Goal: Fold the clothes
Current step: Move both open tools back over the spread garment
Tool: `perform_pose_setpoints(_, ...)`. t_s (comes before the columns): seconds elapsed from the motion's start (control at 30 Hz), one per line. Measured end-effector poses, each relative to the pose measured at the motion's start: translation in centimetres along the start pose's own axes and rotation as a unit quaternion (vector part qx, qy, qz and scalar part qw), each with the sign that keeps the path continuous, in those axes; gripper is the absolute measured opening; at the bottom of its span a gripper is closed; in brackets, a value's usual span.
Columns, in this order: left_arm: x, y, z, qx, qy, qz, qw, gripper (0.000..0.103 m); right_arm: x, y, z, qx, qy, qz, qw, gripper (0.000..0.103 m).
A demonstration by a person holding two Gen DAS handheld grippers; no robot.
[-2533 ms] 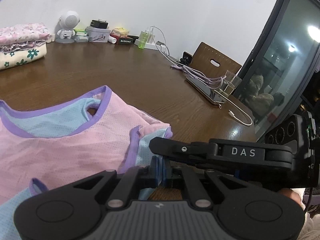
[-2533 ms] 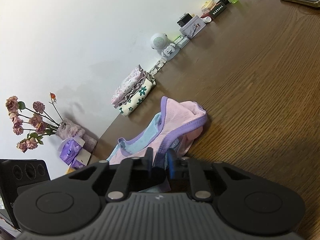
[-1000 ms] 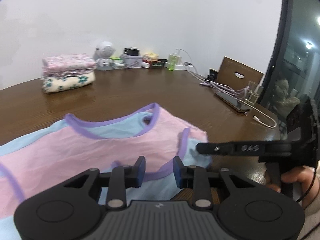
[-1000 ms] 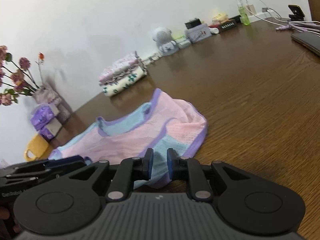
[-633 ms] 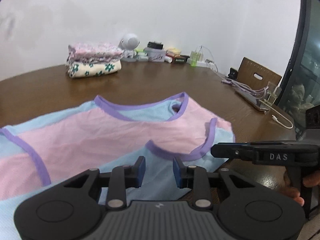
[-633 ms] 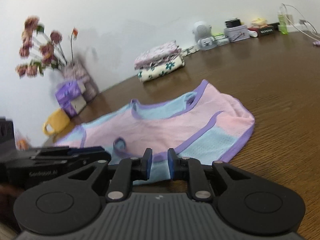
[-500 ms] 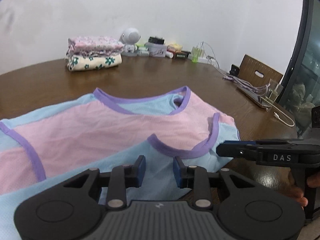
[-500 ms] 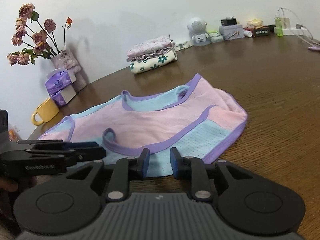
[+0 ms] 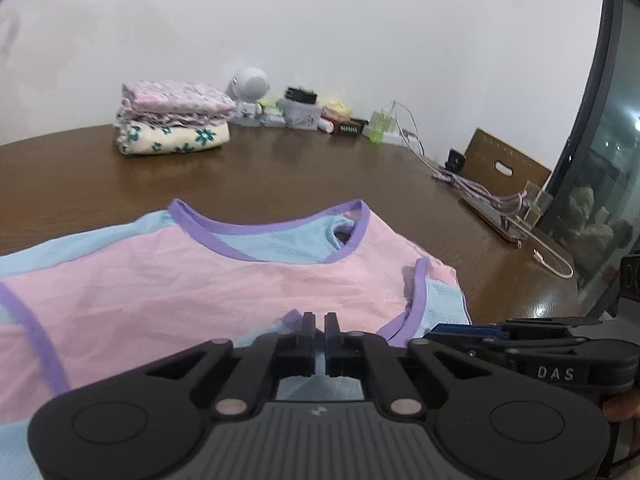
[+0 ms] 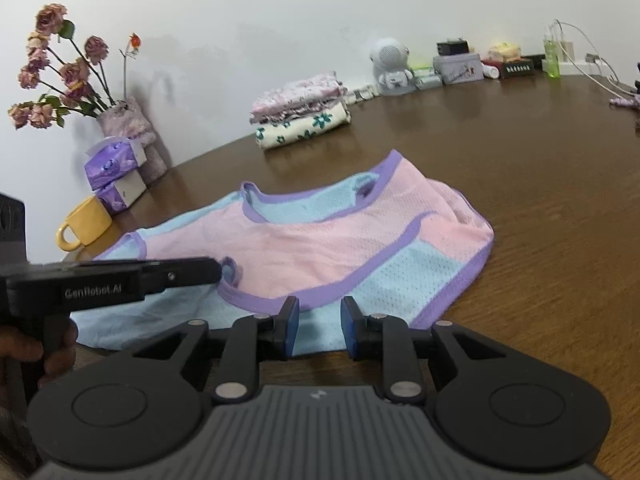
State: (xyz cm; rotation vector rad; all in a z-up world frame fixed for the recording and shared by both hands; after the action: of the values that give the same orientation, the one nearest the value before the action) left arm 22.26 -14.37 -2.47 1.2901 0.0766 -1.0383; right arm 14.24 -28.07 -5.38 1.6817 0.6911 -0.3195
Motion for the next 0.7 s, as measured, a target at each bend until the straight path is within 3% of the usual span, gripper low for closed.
perform_pose_setpoints(0.23,0.9,-0.3,-0.4,-0.015,-0.009,-0.007,0.9998,0.006,-0.1,-0.3,-0.1,-0.011,-0.008,0.001,1.0,0.023)
perform_pose_setpoints(0.3,0.2,-0.2,-0.6,-0.03,-0.014,0.0,0.9995,0.019,-0.1,-0.3,-0.2,-0.015,-0.009,0.0,1.0,0.023)
perform_pose_setpoints(0.37,-0.9,0.1,-0.9,-0.038,-0.009,0.017,0.9991,0.041,-0.1,-0.3,-0.2,-0.013,-0.008,0.001,1.0,0.023)
perform_pose_setpoints(0.5,-4.0,0.0,-2.6,-0.059,0.007,0.049,0.997,0.052,-0.5,-0.2,-0.1,0.003,0.001,0.01,1.0,0.031)
perform_pose_setpoints(0.57,-5.7,-0.2,-3.8,-0.074,0.029,0.062,0.9949,0.069,-0.7,-0.1,-0.2,0.002,0.002,0.017,1.0,0.035)
perform_pose_setpoints(0.7,-9.1,-1.0,-6.4,-0.111,0.076,0.097,0.9861,0.092,-1.1,0.5,-1.1,-0.01,0.009,0.03,0.999,0.06)
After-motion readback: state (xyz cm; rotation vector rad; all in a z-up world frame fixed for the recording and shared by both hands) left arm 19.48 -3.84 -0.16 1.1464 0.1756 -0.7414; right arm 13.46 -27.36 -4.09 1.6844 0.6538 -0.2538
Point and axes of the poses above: each gripper's, at about its wrist camera, not at the fingertips, and x roughly the way its jaws point, z to its right, y to its top, the point moved 10 cm from there along x, roughly the way its jaws point, and after that the axes turned 7 degrees about -x, right-handed, at the moved point
